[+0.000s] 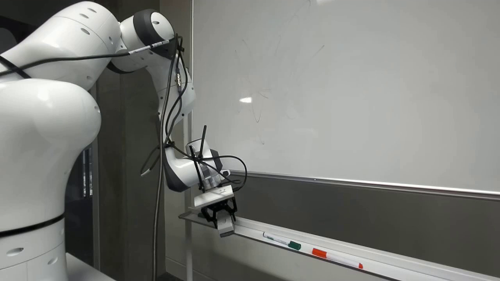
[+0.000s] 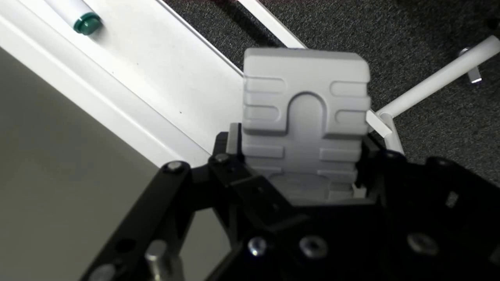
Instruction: Move the duster to the right
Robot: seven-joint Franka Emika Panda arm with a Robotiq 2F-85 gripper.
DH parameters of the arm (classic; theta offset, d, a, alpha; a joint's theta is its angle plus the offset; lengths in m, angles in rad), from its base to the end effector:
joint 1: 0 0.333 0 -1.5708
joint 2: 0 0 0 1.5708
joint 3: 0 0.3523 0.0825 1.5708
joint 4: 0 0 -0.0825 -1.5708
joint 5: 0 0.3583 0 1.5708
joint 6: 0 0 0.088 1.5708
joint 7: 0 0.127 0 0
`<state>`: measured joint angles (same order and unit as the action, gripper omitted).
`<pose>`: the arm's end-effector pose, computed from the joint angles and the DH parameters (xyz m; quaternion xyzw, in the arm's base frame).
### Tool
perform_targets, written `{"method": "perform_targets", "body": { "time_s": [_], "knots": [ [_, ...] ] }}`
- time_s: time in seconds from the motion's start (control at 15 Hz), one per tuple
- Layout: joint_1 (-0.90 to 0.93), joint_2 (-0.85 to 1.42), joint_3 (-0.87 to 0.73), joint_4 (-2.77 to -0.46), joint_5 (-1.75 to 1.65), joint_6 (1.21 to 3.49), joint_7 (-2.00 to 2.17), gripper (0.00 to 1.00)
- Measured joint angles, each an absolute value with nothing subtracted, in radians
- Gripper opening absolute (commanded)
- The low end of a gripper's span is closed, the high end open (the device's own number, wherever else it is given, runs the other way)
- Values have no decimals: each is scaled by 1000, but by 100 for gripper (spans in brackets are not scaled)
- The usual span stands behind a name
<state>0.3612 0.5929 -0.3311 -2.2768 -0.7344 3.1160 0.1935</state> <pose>0.5368 0.0698 0.1548 0.9343 0.3135 0.1123 0.1275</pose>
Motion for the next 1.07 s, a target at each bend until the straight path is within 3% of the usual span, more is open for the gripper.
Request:
{"method": "perform_targets", "body": {
  "time_s": [0.27, 0.87, 1.07],
  "knots": [
    [376, 592, -356, -2277, -734, 3116, 211, 38],
    [481, 552, -634, -2281, -725, 3102, 416, 38],
    [440, 544, -615, -2296, -655, 3042, 435, 38]
  ]
}}
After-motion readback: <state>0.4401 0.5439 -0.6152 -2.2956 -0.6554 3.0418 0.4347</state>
